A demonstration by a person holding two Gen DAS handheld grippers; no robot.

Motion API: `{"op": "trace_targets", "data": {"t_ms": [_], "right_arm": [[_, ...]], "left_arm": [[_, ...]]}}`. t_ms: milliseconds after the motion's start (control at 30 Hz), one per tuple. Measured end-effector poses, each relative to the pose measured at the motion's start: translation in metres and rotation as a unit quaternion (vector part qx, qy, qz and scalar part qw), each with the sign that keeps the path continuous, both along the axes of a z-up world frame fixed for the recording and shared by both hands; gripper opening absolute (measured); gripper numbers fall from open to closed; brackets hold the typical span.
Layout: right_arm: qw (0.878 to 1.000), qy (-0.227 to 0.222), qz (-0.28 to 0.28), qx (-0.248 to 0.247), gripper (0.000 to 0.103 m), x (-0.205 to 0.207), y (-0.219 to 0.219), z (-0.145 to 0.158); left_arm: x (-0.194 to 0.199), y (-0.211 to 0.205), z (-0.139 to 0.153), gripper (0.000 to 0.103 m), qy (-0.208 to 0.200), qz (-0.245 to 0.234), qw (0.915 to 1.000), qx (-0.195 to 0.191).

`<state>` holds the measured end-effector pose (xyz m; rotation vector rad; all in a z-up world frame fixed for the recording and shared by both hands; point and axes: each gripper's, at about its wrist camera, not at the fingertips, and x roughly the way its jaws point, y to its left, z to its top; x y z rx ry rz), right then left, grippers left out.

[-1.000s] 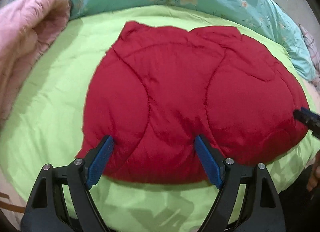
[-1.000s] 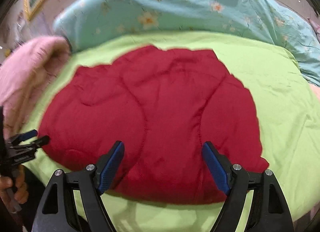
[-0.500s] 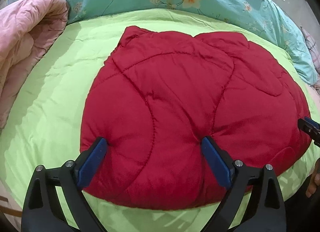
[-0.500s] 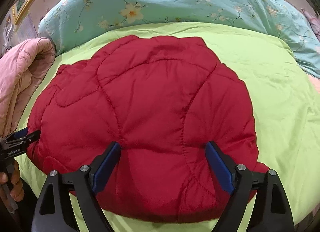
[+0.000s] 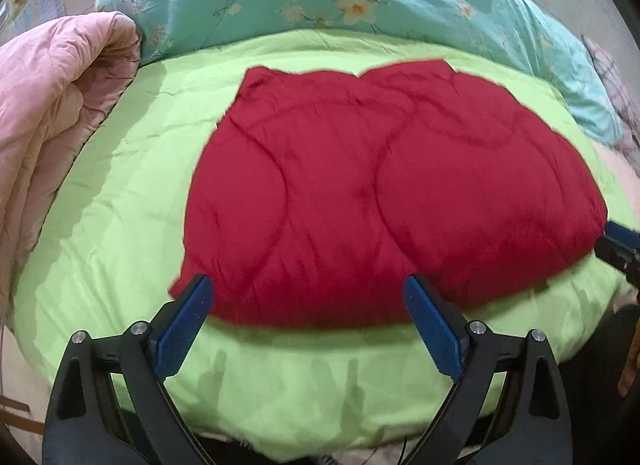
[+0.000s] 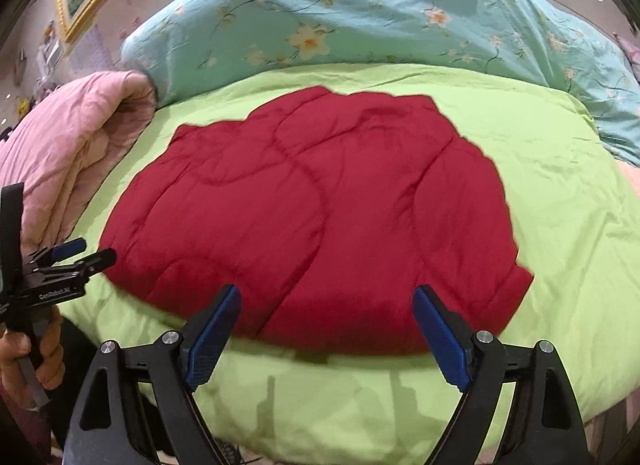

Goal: Fold large clothes

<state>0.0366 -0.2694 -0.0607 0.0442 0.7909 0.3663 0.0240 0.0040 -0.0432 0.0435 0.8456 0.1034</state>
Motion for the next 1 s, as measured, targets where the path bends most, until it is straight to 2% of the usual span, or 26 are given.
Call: {"op": "trace_targets", "data": {"t_ms": [167, 367, 633, 1000], "right_arm": [[1.000, 0.016, 0.022, -0.010, 0.090, -0.020, 0.008, -0.008], [0.999, 0.024, 0.040, -0.022, 0.090, -0.036, 0.016, -0.012], [0.999, -0.001, 0.044, -0.026, 0.094, -0.047, 0.020, 0.007], [0.999, -0.015, 0.032, -0.025, 0.095, -0.037, 0.018, 0.017]], "left_arm": [[-0.022, -0.008, -0.009, 0.097, 0.013, -0.011, 0.9997, 0.019], [-0.030, -0.017, 0.003, 0.097, 0.005, -0.019, 0.9994, 0.027], [-0.032, -0.035, 0.022, 0.097, -0.019, -0.037, 0.9983, 0.042], [-0.019, -0.033, 0.037, 0.097, -0.041, -0.028, 0.9984, 0.026]]}}
